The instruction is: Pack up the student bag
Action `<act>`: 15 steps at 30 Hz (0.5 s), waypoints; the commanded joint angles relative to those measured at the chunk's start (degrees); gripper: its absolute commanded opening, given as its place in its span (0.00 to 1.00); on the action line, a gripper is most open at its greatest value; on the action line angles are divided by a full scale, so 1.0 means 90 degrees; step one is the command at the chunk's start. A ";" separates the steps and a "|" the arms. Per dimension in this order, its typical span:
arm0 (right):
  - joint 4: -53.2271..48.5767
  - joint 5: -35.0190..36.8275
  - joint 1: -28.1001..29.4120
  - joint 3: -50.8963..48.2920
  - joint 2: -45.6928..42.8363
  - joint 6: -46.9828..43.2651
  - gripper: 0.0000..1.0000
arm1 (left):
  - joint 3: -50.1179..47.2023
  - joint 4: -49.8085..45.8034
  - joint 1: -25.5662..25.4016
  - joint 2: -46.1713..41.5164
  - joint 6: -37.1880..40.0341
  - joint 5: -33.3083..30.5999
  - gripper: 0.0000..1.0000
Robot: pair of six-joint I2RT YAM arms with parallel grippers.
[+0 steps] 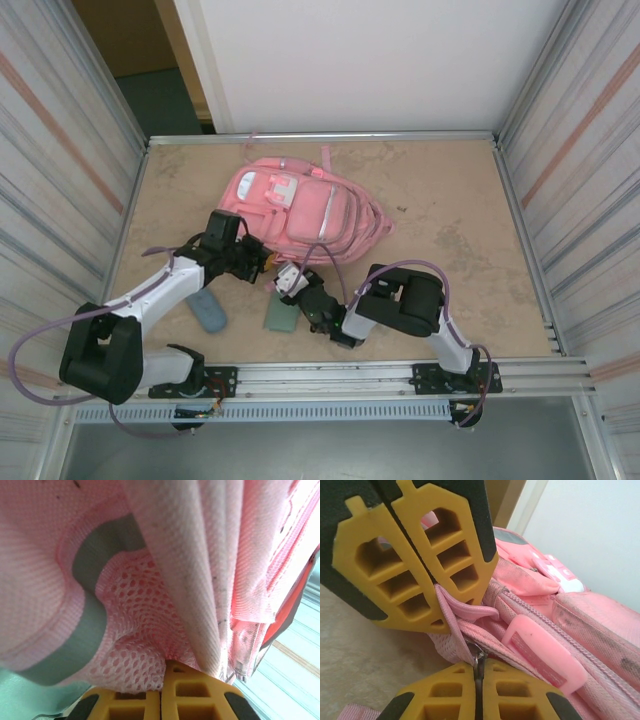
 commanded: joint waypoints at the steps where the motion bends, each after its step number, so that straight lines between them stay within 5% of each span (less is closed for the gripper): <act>1: -0.0050 0.0310 0.0022 -0.0307 0.0031 0.0243 0.07 | 0.0027 -0.0041 0.0196 -0.0384 0.0331 -0.0243 0.00; 4: -0.0047 0.0194 0.0028 -0.0423 -0.0021 0.0345 0.14 | 0.0042 0.0025 0.0210 -0.0348 0.0182 0.0088 0.00; 8: -0.0124 -0.0400 0.0013 -0.0526 -0.0140 0.0417 0.10 | -0.0126 0.0493 0.0059 -0.0240 -0.0289 0.0768 0.00; 15: -0.0111 -0.0439 0.0037 -0.0470 -0.0126 0.0377 0.00 | -0.0220 0.0219 -0.0114 -0.0602 -0.0276 0.0424 0.00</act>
